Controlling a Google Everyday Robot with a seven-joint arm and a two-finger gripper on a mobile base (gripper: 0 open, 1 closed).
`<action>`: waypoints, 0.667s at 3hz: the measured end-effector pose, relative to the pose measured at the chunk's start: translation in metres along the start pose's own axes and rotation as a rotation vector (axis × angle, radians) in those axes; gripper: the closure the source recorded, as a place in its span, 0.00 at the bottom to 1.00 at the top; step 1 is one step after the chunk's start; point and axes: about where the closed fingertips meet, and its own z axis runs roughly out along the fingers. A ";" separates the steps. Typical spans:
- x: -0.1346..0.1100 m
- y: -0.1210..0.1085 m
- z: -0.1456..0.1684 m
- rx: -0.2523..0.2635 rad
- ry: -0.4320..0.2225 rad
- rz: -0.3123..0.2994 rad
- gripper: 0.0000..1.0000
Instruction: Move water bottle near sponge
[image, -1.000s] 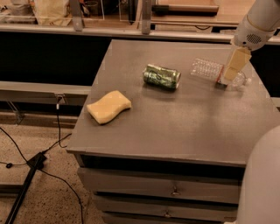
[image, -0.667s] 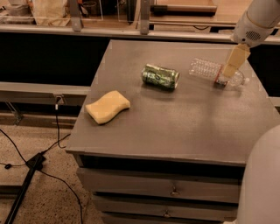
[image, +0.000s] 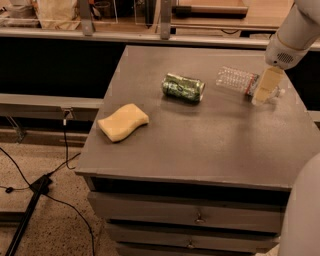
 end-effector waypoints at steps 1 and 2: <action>0.003 0.002 0.017 -0.017 0.011 0.024 0.00; 0.002 0.002 0.021 -0.019 0.011 0.024 0.15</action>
Offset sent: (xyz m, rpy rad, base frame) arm 0.0016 -0.0006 -0.0160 0.0037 0.0205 -0.0209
